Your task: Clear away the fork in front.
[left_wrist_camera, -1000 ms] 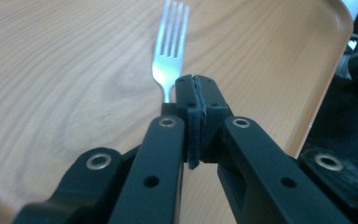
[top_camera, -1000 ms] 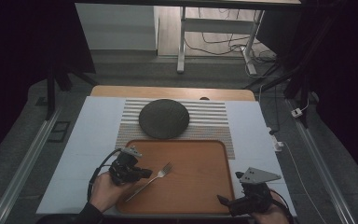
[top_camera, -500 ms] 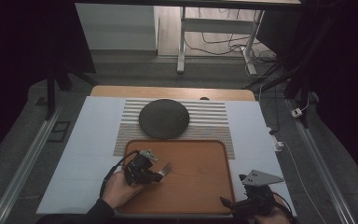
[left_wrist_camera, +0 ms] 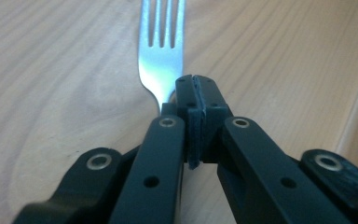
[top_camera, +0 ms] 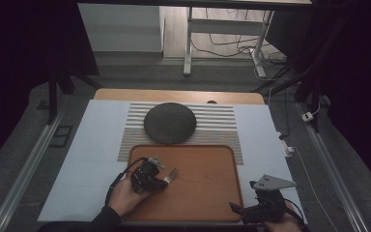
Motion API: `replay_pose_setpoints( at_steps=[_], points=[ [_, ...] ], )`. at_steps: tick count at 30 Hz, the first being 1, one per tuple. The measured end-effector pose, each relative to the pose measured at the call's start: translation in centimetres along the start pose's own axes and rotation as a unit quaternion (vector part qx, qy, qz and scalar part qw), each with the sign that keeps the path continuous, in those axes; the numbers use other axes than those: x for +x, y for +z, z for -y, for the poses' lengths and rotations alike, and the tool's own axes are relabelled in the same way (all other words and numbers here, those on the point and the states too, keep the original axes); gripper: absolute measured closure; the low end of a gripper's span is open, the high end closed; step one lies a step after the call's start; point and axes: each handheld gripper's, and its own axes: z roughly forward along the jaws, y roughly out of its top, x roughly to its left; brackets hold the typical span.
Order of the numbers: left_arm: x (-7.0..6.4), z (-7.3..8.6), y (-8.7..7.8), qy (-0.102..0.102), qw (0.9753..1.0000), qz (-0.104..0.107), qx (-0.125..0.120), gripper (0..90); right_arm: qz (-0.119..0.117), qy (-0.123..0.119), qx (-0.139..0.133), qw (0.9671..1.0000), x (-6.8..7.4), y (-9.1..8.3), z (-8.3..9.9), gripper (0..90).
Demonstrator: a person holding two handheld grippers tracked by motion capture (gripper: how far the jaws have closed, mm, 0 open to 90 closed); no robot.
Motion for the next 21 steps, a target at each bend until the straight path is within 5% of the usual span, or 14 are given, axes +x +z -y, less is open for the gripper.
replay_pose_setpoints(
  at_steps=[12,21],
  points=[
    [2.2,0.7,-1.2,-0.038,0.9990,-0.022,-0.001,88.6,-0.003,0.002,0.006,1.0000,-0.1,0.1,0.0,0.0],
    [4.7,1.9,-2.8,-0.090,0.9944,-0.056,0.000,88.6,-0.006,0.000,0.009,0.9999,-0.1,0.2,0.0,0.0]
  ],
)
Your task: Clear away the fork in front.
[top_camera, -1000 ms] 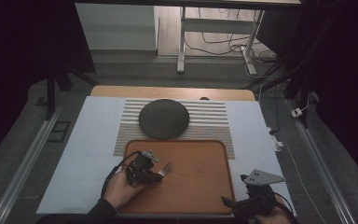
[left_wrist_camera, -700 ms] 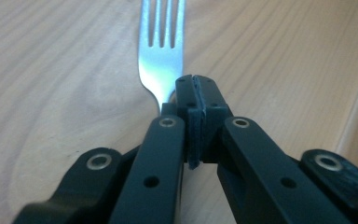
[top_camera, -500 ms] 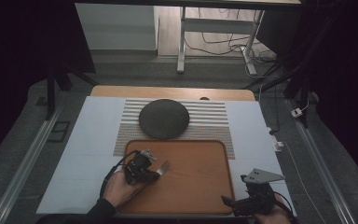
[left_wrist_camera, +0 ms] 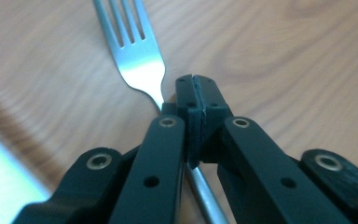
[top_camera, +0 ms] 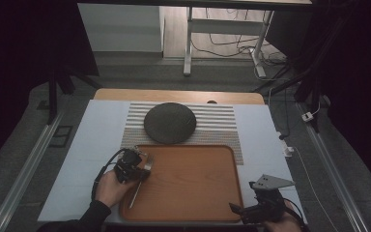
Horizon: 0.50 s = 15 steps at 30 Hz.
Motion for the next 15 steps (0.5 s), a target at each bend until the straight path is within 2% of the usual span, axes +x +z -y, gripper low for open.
replay_pose_setpoints(
  at_steps=[7,12,15],
  points=[
    [1.4,0.5,-0.6,-0.035,0.9994,-0.008,-0.001,88.5,-0.004,-0.003,0.001,1.0000,0.0,0.0,0.0,0.0],
    [2.1,0.8,-1.0,-0.050,0.9986,-0.015,0.001,88.5,-0.005,-0.004,0.002,1.0000,0.0,0.0,0.0,0.0],
    [2.2,0.9,-1.1,-0.053,0.9985,-0.011,-0.003,88.3,-0.006,-0.004,0.003,1.0000,0.0,0.0,0.0,0.0]
  ],
)
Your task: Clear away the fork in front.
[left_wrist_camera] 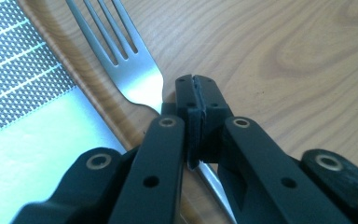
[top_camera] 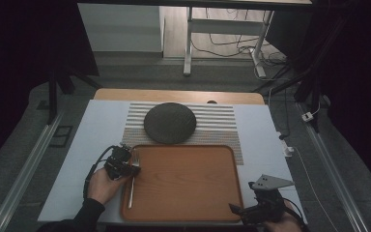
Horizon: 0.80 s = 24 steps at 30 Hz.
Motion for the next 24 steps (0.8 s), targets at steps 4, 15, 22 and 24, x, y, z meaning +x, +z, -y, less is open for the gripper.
replay_pose_setpoints(
  at_steps=[4,15,22,24],
  points=[
    [-0.2,-0.1,-0.2,0.003,0.9997,0.020,-0.013,86.8,-0.001,0.001,0.001,1.0000,0.0,0.0,0.0,0.0],
    [-1.1,0.2,-1.0,0.015,0.9974,0.056,-0.043,70.8,-0.004,0.006,0.005,1.0000,-0.1,0.1,0.0,0.7],
    [-1.9,0.5,-2.3,0.026,0.9950,0.075,-0.061,63.5,-0.012,0.006,0.009,0.9999,-0.2,0.3,-0.1,0.8],
    [-2.3,0.7,-3.0,0.039,0.9936,0.078,-0.071,61.0,-0.013,0.006,0.009,0.9999,-0.2,0.3,-0.1,0.8]
  ],
)
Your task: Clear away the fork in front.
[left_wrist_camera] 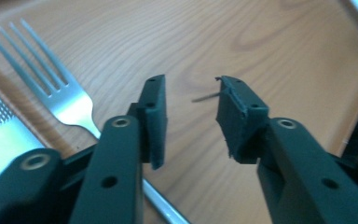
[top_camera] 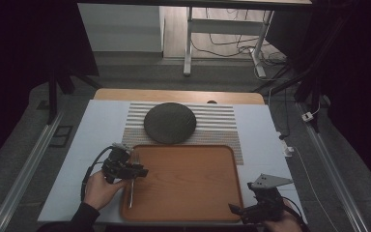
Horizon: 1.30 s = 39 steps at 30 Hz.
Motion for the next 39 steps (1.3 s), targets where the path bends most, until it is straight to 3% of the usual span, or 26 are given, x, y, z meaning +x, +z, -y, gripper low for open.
replay_pose_setpoints(
  at_steps=[3,4,6,13,16,23,30,39],
  points=[
    [-0.7,0.4,-0.9,0.033,0.9992,0.004,-0.022,48.2,0.003,-0.002,-0.001,1.0000,0.0,0.0,0.0,0.8],
    [-0.8,0.6,-1.2,0.040,0.9988,0.005,-0.027,42.5,0.004,-0.004,-0.001,1.0000,0.1,-0.1,0.0,0.8],
    [-1.0,1.1,-1.8,0.042,0.9985,0.009,-0.033,39.5,0.005,-0.010,-0.001,0.9999,0.2,0.0,0.0,0.8],
    [-1.2,2.6,-4.2,0.027,0.9964,0.028,-0.075,29.1,0.006,-0.009,0.000,0.9999,0.2,0.0,0.0,0.8],
    [-1.2,3.4,-5.2,0.029,0.9950,0.031,-0.090,25.9,0.006,-0.009,0.000,0.9999,0.2,0.0,0.0,0.8],
    [-1.3,5.4,-6.7,0.023,0.9931,0.033,-0.110,21.2,0.007,-0.013,0.000,0.9999,0.3,0.0,0.0,0.7],
    [-1.2,7.0,-7.5,0.018,0.9928,0.022,-0.116,18.0,0.007,-0.013,0.000,0.9999,0.2,0.0,0.0,0.8],
    [-1.5,8.7,-8.3,0.031,0.9918,-0.008,-0.124,9.9,0.007,-0.013,0.001,0.9999,0.2,0.0,0.0,0.8]
  ],
)
